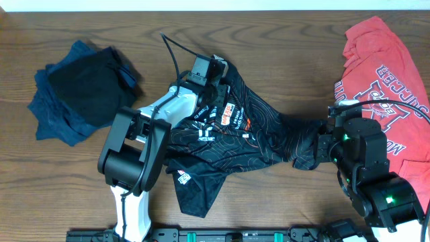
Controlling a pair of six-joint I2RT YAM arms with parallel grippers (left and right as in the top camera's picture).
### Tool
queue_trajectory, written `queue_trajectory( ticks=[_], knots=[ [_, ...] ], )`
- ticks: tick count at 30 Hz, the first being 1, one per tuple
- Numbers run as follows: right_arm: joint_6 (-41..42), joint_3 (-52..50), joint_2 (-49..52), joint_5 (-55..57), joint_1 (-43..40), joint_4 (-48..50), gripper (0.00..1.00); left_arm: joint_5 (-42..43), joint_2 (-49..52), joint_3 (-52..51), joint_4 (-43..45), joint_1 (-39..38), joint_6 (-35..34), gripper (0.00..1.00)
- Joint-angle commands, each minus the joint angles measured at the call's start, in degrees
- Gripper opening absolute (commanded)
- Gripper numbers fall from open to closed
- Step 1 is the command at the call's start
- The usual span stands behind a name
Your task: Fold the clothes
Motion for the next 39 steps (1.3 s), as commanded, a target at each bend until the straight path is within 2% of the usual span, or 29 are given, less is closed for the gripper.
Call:
queue_trajectory(
  ticks=[1, 3, 9, 15, 19, 23, 30, 34, 37, 39],
  knots=[
    [0.00, 0.20, -0.17, -0.26, 0.11, 0.31, 0.01, -1.49, 1.86, 0.81, -0.20, -0.02, 0.72, 0.32],
    [-0.02, 0.20, -0.17, -0.24, 0.11, 0.42, 0.01, -2.62, 1.51, 0.83, -0.28, 0.07, 0.70, 0.06],
    [0.09, 0.20, -0.17, 0.42, 0.09, 0.87, 0.01, -5.88, -4.00, 0.94, -1.79, 0.55, 0.68, 0.06],
    [2.34, 0.20, 0.46, 3.48, -0.48, 2.36, 0.01, -6.34, -15.69, 0.94, -4.33, 2.84, -2.60, 0.06],
    [1.88, 0.31, 3.13, 3.02, -3.65, 6.54, 0.01, -6.34, -23.19, 0.94, -3.82, 6.12, -2.78, 0.06],
    [0.13, 2.93, 9.31, -2.71, -8.48, 10.62, 0.01, -6.34, -27.87, 1.05, -2.40, 10.10, -3.02, 0.06],
    [-0.26, 18.23, 26.93, -3.93, -14.80, 17.11, 0.01, -6.32, -29.35, 2.25, 12.15, 16.87, -3.28, 0.06],
    [0.07, 32.13, 37.44, -3.85, -18.10, 21.07, 0.01, -6.34, -28.39, 5.79, 21.40, 19.43, -7.32, 0.06],
    [1.92, 44.22, 43.87, -3.91, -20.87, 19.15, 0.01, -6.32, -27.26, 11.47, 23.65, 21.05, -8.85, 0.06],
    [1.88, 51.01, 46.88, -3.93, -22.14, 16.37, 0.01, -6.10, -26.53, 16.50, 22.03, 21.81, -8.85, 0.06]
  ],
)
